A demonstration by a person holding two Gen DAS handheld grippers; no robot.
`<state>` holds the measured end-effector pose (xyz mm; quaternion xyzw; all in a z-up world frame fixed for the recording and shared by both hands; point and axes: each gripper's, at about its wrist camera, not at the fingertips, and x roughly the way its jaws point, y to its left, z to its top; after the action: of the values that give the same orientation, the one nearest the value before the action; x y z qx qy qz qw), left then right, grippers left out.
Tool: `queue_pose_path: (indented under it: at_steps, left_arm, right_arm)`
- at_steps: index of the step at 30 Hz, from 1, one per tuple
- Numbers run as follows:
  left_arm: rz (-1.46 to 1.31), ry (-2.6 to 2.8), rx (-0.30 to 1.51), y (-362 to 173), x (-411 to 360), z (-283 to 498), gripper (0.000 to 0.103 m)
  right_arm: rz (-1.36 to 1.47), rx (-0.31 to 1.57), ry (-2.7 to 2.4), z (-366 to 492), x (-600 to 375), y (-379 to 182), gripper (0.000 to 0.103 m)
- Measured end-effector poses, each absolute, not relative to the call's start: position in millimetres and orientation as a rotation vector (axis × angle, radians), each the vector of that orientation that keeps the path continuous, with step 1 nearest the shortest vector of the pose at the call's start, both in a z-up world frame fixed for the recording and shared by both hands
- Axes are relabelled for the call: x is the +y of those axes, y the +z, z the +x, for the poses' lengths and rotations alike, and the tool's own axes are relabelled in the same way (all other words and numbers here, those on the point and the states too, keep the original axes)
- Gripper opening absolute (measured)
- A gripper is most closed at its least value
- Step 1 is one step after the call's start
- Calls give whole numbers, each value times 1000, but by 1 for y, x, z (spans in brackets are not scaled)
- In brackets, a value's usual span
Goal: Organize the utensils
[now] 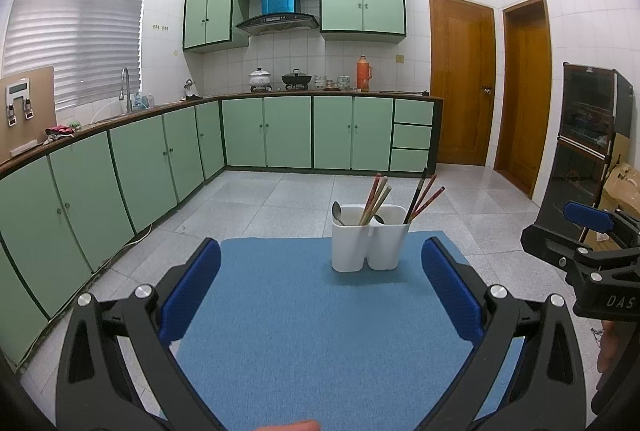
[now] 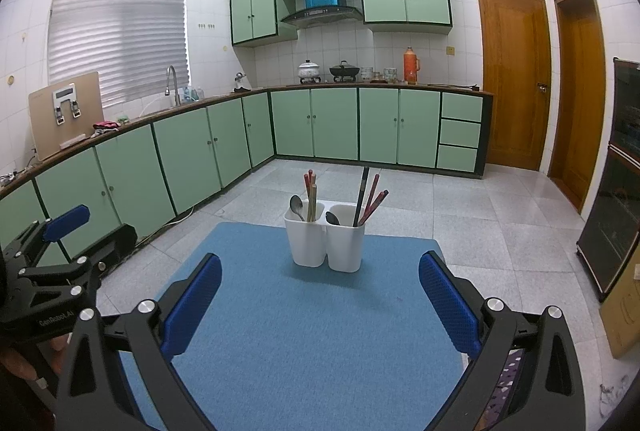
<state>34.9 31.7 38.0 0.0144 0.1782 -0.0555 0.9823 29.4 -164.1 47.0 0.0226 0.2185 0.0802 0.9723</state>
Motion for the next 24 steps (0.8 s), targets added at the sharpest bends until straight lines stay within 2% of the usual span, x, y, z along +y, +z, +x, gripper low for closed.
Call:
queue_pose_path:
  at_steps: [24]
  left_arm:
    - [23, -107, 369, 31, 29, 36, 97]
  right_arm:
    - [38, 458, 157, 28, -165, 38, 97]
